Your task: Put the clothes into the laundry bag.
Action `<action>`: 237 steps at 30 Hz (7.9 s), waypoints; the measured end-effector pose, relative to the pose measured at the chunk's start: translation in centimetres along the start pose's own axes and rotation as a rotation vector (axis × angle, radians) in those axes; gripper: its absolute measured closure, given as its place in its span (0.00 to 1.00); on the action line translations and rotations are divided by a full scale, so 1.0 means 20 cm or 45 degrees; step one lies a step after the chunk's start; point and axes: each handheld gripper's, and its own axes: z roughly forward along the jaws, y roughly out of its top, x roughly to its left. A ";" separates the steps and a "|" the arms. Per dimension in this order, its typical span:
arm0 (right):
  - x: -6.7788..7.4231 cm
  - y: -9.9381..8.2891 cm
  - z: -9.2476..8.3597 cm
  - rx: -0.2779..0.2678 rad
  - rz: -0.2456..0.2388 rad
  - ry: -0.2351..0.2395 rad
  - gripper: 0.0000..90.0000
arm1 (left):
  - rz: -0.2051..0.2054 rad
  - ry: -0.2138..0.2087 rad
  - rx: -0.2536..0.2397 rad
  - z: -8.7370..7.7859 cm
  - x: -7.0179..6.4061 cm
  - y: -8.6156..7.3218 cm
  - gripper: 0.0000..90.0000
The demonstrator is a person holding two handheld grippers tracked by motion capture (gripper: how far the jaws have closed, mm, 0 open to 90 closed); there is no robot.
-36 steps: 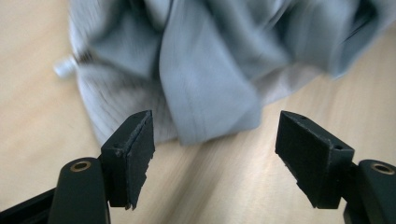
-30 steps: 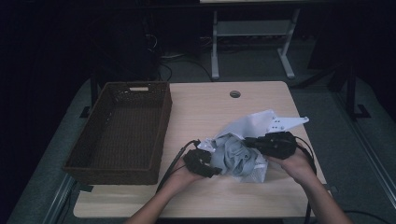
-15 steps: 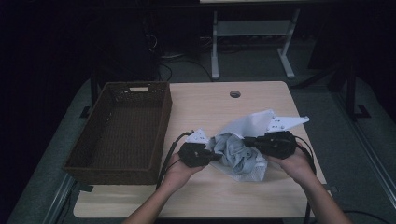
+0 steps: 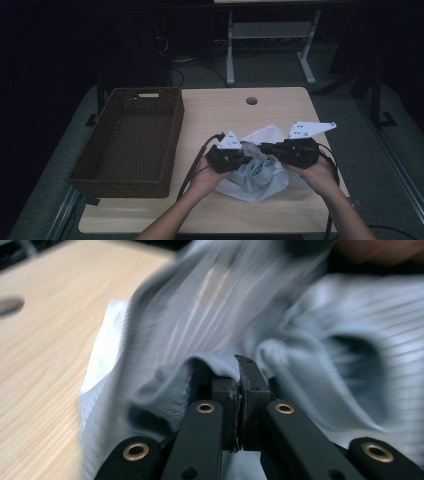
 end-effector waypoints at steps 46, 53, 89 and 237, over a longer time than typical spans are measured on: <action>-0.04 -0.06 0.01 0.032 0.037 -0.033 0.98 | -0.060 -0.101 0.012 -0.04 -0.08 -0.02 0.96; -0.03 -0.04 0.01 0.026 0.032 -0.040 0.98 | -0.052 0.173 -0.063 0.00 -0.01 0.07 0.96; -0.06 -0.09 0.06 0.071 0.048 -0.068 0.98 | -0.103 0.092 0.018 -0.22 -0.01 -0.13 0.94; -0.18 -0.22 0.08 0.079 0.100 -0.215 0.98 | -0.083 0.170 0.192 0.02 0.12 -0.17 0.50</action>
